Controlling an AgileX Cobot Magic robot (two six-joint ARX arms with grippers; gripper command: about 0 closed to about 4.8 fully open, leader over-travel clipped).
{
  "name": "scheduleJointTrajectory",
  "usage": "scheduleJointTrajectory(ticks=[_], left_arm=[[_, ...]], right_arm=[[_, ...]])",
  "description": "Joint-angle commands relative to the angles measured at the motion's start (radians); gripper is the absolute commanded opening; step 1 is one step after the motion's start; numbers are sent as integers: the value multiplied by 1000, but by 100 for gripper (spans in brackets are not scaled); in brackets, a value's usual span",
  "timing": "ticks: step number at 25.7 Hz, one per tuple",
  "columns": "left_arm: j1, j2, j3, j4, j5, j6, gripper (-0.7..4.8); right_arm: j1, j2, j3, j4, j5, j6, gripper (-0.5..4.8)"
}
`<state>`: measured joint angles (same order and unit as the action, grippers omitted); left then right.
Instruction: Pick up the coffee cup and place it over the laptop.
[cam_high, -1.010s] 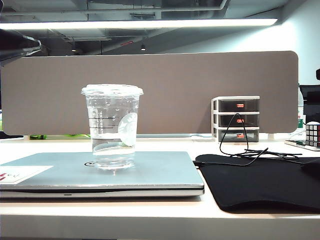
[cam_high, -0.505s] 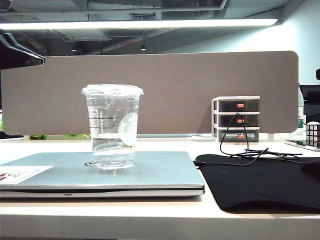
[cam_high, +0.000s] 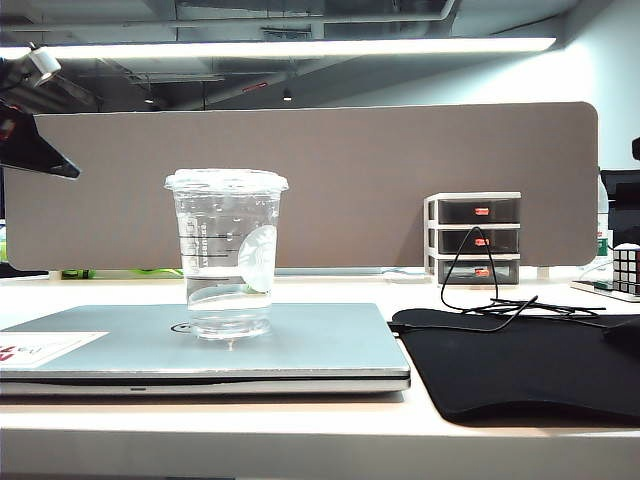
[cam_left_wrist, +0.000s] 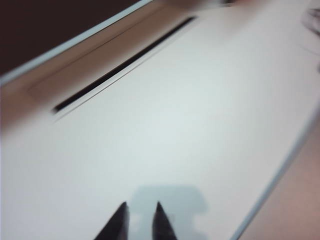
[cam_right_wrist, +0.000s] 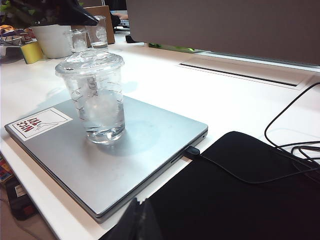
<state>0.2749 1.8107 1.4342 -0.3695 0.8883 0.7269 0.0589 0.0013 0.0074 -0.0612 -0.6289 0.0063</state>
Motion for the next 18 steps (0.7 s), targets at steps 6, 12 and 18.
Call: scheduleJointTrajectory(ticks=[6, 12, 18], left_arm=[[3, -222, -37, -79, -84, -407, 61], [3, -504, -285, -108, -84, -474, 61], [0, -819, -516, -108, -124, -535, 61]], right_arm=[[0, -1, -5, 11, 1, 0, -5], [0, -1, -5, 12, 1, 0, -5], [0, -1, -5, 11, 1, 0, -5]])
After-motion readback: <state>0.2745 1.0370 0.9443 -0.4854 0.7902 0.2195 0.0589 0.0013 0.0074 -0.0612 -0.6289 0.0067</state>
